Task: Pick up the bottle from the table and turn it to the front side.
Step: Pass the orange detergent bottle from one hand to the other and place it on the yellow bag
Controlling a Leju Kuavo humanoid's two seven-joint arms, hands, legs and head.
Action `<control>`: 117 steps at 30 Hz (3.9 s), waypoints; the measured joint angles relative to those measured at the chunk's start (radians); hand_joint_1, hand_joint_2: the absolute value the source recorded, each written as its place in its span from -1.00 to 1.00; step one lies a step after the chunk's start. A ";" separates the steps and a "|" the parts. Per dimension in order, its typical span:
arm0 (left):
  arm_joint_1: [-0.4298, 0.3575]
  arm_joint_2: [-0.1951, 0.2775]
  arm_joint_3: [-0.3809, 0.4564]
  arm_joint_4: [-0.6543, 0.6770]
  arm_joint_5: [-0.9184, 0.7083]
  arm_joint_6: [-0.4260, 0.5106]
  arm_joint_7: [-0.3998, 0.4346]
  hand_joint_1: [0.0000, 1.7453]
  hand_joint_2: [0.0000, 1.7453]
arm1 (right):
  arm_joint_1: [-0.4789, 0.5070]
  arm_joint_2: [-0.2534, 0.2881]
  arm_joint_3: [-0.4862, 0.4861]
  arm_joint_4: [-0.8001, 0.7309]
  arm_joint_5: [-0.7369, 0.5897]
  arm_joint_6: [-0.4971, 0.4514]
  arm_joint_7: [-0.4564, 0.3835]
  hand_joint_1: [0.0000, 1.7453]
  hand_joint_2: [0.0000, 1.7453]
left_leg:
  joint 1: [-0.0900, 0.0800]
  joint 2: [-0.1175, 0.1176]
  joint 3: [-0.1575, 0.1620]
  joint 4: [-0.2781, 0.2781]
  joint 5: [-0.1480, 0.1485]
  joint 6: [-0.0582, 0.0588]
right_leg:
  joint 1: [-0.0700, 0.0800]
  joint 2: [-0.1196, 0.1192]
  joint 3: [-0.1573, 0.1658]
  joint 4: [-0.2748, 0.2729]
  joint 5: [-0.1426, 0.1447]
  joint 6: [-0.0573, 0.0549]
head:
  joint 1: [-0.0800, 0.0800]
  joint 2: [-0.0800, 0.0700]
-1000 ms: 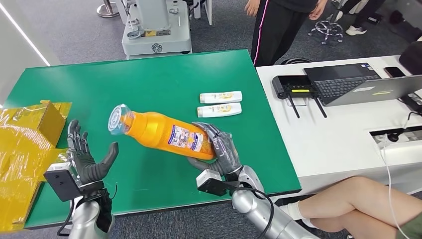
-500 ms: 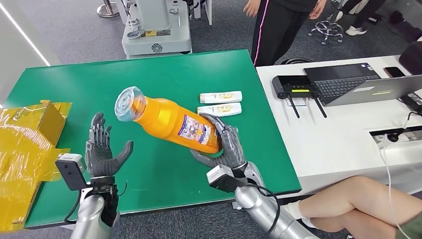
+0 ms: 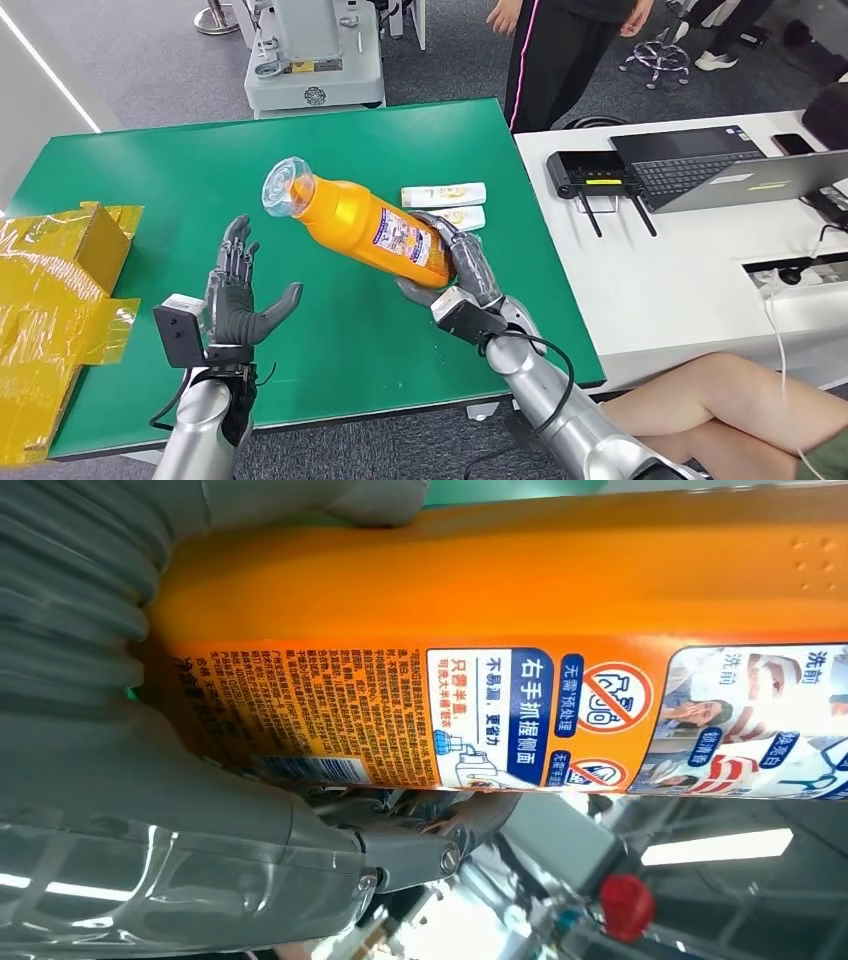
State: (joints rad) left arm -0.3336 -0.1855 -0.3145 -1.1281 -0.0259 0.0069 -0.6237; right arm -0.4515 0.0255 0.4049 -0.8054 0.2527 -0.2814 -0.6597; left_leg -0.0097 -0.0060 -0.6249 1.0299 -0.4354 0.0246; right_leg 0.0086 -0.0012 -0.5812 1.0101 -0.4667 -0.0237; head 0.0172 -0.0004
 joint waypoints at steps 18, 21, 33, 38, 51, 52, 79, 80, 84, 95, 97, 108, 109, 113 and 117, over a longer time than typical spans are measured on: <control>-0.039 -0.041 -0.025 0.008 -0.007 -0.051 0.021 -1.00 1.00 | -0.074 0.098 0.002 0.226 0.007 0.198 0.017 1.00 1.00 | 0.000 0.000 0.000 0.000 0.000 0.000 | 0.000 0.000 0.000 0.000 0.000 0.000 | 0.000 0.000; -0.046 -0.047 -0.029 0.008 -0.008 -0.053 0.030 -1.00 1.00 | -0.087 0.111 0.002 0.244 0.008 0.204 0.014 1.00 1.00 | 0.000 0.000 0.000 0.000 0.000 0.000 | 0.000 0.000 0.000 0.000 0.000 0.000 | 0.000 0.000; -0.088 -0.069 -0.060 0.066 0.001 -0.051 0.037 -1.00 1.00 | -0.137 0.157 0.002 0.294 0.045 0.209 0.018 1.00 1.00 | 0.000 0.000 0.000 0.000 0.000 0.000 | 0.000 0.000 0.000 0.000 0.000 0.000 | 0.000 0.000; -0.107 -0.077 -0.068 0.093 0.008 -0.047 0.036 -1.00 1.00 | -0.157 0.164 0.002 0.313 0.057 0.222 0.018 1.00 1.00 | 0.000 0.000 0.000 0.000 0.000 0.000 | 0.000 0.000 0.000 0.000 0.000 0.000 | 0.000 0.000; -0.132 -0.080 -0.070 0.131 0.020 -0.047 0.048 -1.00 1.00 | -0.157 0.175 0.001 0.347 0.070 0.225 0.017 1.00 1.00 | 0.000 0.000 0.000 0.000 0.000 0.000 | 0.000 0.000 0.000 0.000 0.000 0.000 | 0.000 0.000; -0.133 -0.080 -0.070 0.133 0.021 -0.047 0.048 -1.00 1.00 | -0.155 0.176 0.001 0.349 0.072 0.227 0.017 1.00 1.00 | 0.000 0.000 0.000 0.000 0.000 0.000 | 0.000 0.000 0.000 0.000 0.000 0.000 | 0.000 0.000; -0.129 -0.062 -0.076 0.117 0.035 -0.014 0.056 1.00 1.00 | -0.117 0.181 0.000 0.398 0.200 0.148 0.105 1.00 1.00 | 0.000 0.000 0.000 0.000 0.000 0.000 | 0.000 0.000 0.000 0.000 0.000 0.000 | 0.000 0.000; -0.128 -0.062 -0.076 0.116 0.035 -0.014 0.056 1.00 1.00 | -0.116 0.181 0.000 0.398 0.201 0.143 0.103 1.00 1.00 | 0.000 0.000 0.000 0.000 0.000 0.000 | 0.000 0.000 0.000 0.000 0.000 0.000 | 0.000 0.000; -0.126 -0.061 -0.076 0.112 0.037 -0.015 0.061 1.00 1.00 | -0.116 0.181 -0.002 0.398 0.203 0.127 0.093 1.00 1.00 | 0.000 0.000 0.000 0.000 0.000 0.000 | 0.000 0.000 0.000 0.000 0.000 0.000 | 0.000 0.000; -0.128 -0.061 -0.076 0.107 0.056 -0.017 0.069 1.00 1.00 | -0.112 0.178 -0.006 0.379 0.203 0.064 0.079 -0.76 1.00 | 0.000 0.000 0.000 0.000 0.000 0.000 | 0.000 0.000 0.000 0.000 0.000 0.000 | 0.000 0.000; -0.129 -0.061 -0.075 0.105 0.062 -0.014 0.070 1.00 1.00 | -0.110 0.178 -0.008 0.366 0.202 0.047 0.074 -1.00 1.00 | 0.000 0.000 0.000 0.000 0.000 0.000 | 0.000 0.000 0.000 0.000 0.000 0.000 | 0.000 0.000; -0.129 -0.049 -0.069 0.105 0.074 0.002 0.073 1.00 1.00 | -0.095 0.177 -0.024 0.283 0.191 0.010 0.054 -1.00 1.00 | 0.000 0.000 0.000 0.000 0.000 0.000 | 0.000 0.000 0.000 0.000 0.000 0.000 | 0.000 0.000; -0.127 -0.047 -0.068 0.105 0.075 0.003 0.073 1.00 1.00 | -0.093 0.177 -0.024 0.271 0.189 0.005 0.051 -1.00 1.00 | 0.000 0.000 0.000 0.000 0.000 0.000 | 0.000 0.000 0.000 0.000 0.000 0.000 | 0.000 0.000; -0.108 -0.038 -0.065 0.105 0.075 0.009 0.074 1.00 1.00 | -0.085 0.178 -0.026 0.215 0.187 -0.016 0.048 -1.00 1.00 | 0.000 0.000 0.000 0.000 0.000 0.000 | 0.000 0.000 0.000 0.000 0.000 0.000 | 0.000 0.000; -0.096 -0.030 -0.054 0.105 0.078 0.023 0.071 1.00 1.00 | -0.046 0.179 -0.017 0.113 0.178 -0.036 0.056 -1.00 1.00 | 0.000 0.000 -0.001 0.000 0.000 0.000 | 0.000 0.000 0.000 0.000 0.000 0.000 | 0.000 0.000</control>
State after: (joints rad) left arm -0.4300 -0.2157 -0.3688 -1.0234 0.0525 0.0302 -0.5529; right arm -0.4971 0.2041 0.3882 -0.6927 0.4309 -0.3178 -0.6040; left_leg -0.0094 -0.0060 -0.6254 1.0299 -0.4353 0.0245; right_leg 0.0089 -0.0011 -0.5816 1.0105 -0.4669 -0.0238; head 0.0173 -0.0004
